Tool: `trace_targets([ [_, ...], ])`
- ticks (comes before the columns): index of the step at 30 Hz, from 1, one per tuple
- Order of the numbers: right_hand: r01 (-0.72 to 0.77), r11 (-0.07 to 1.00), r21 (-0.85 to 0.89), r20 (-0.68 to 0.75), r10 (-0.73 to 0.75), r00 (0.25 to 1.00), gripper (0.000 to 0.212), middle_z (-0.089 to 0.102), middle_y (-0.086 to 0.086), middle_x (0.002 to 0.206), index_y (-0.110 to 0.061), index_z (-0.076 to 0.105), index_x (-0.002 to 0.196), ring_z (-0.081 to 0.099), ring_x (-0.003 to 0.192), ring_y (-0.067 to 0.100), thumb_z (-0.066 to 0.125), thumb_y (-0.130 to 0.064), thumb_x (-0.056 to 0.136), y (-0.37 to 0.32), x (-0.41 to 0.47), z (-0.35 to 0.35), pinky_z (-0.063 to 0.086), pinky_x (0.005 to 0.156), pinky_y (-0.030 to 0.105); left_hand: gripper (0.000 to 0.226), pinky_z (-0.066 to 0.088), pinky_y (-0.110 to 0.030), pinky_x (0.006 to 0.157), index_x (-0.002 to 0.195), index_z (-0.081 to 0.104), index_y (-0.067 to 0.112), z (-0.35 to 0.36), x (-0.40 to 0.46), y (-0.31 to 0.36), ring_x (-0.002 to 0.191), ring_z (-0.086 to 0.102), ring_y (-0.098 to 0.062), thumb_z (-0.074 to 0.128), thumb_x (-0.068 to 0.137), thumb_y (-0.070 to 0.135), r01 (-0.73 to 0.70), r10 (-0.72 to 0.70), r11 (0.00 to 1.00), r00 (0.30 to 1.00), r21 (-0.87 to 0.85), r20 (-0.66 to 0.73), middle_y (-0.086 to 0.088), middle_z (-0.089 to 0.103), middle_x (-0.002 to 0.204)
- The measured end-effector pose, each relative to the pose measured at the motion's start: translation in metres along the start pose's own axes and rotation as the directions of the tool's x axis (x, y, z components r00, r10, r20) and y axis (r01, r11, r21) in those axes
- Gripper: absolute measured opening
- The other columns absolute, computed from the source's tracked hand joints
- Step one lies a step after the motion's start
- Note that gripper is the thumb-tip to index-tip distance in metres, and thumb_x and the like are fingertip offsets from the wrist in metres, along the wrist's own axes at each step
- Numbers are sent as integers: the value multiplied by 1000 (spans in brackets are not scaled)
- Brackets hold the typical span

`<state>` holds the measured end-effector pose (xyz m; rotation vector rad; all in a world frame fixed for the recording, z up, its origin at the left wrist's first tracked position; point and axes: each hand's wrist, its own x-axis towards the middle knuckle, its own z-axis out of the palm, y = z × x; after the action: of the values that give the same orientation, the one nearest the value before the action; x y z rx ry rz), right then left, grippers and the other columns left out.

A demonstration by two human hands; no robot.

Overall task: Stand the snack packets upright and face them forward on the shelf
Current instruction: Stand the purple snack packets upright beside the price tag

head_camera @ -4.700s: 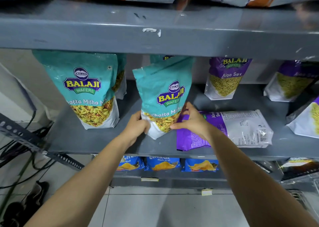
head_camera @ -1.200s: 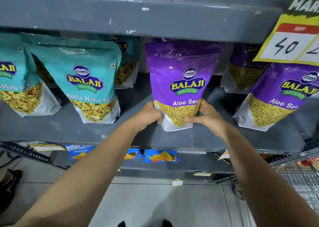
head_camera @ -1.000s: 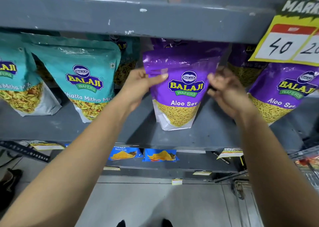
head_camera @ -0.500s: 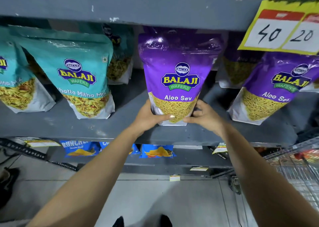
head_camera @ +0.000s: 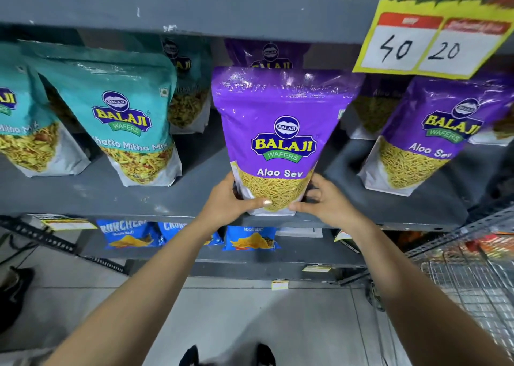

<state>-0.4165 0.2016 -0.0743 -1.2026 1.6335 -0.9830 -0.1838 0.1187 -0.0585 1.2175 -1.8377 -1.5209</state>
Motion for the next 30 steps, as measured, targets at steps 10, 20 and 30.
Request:
trace_targets([
  [10, 29, 999, 23, -5, -29, 1000, 64, 70, -11, 116, -24, 56, 126, 68, 99, -4, 86, -9, 72, -8, -9, 0, 49, 82, 12, 96, 53, -38, 100, 140, 40, 36, 2, -8, -3, 120, 61, -10, 92, 59, 35, 5, -3, 993, 1000, -116, 17, 15, 63, 131],
  [20, 190, 966, 178, -544, -64, 836, 29, 70, 5, 96, -21, 64, 84, 65, 93, 20, 79, 3, 76, 19, -54, -71, 52, 88, 35, 13, 47, -30, 61, 72, 70, 6, 83, -52, 22, 61, 55, -16, 74, 84, 9, -360, 324, 933, 859, -18, -398, -7, 66, 66],
  [30, 19, 1000, 22, -542, -4, 840, 115, 52, 12, 143, -13, 30, 144, 56, 125, 23, 97, -11, 50, 71, -43, -183, 50, 104, 38, 72, 44, -32, 100, 144, 42, 10, 212, 78, 70, 130, 54, -31, 71, 84, 36, -95, 57, 951, 989, 294, 135, -13, 58, 140],
])
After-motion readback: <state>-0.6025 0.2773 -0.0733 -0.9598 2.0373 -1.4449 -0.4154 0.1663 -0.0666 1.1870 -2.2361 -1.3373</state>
